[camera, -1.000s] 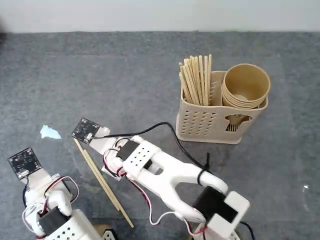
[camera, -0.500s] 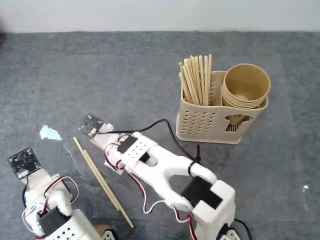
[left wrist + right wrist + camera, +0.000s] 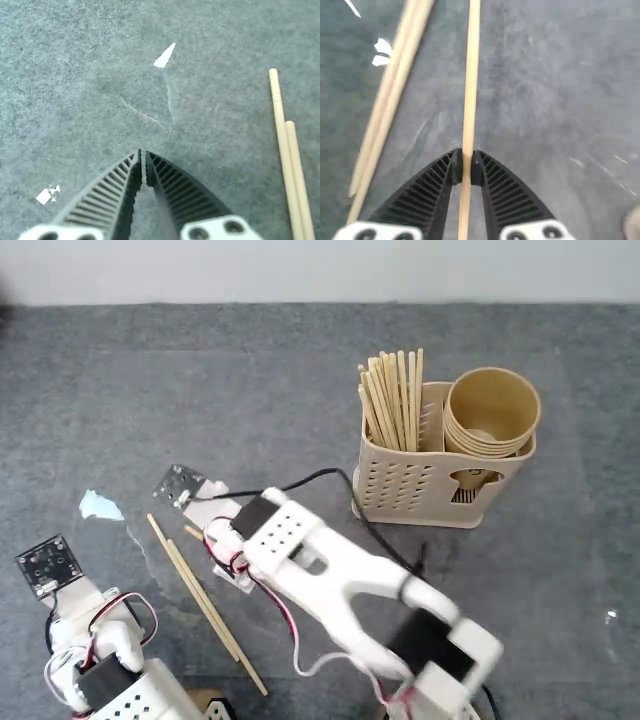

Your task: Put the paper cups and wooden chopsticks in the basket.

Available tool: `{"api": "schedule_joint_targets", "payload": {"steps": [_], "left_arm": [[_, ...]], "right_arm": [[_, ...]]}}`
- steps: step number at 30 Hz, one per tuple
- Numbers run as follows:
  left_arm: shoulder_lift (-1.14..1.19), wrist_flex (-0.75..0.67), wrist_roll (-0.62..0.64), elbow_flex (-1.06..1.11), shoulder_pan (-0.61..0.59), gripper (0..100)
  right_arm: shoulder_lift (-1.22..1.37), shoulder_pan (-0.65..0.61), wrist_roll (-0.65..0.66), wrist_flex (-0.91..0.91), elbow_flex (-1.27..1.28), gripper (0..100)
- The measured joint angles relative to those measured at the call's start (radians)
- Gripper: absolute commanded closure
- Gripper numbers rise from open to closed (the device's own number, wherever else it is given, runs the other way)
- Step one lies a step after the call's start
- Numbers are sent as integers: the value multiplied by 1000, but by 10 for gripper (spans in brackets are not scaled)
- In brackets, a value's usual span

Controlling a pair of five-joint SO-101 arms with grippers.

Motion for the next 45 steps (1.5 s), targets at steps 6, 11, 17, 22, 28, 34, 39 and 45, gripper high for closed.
{"api": "schedule_joint_targets", "payload": {"steps": [6,11,17,22,28,34,39,45], "left_arm": [[0,0,0,0,0,987],[0,0,0,0,0,987],[0,0,0,0,0,987],[0,0,0,0,0,987],[0,0,0,0,0,987],[0,0,0,0,0,987],[0,0,0,0,0,987],[0,0,0,0,0,987]], "right_arm": [[-324,0,0,86,23,991],[-580,38,0,83,46,991],[-776,224,0,-23,51,991],[-865,371,0,-178,61,991],[-1002,537,-60,-471,247,991],[-1106,647,-66,-841,535,991],[-1106,706,-71,-984,620,991],[-1106,781,-178,-1049,621,991]]}}
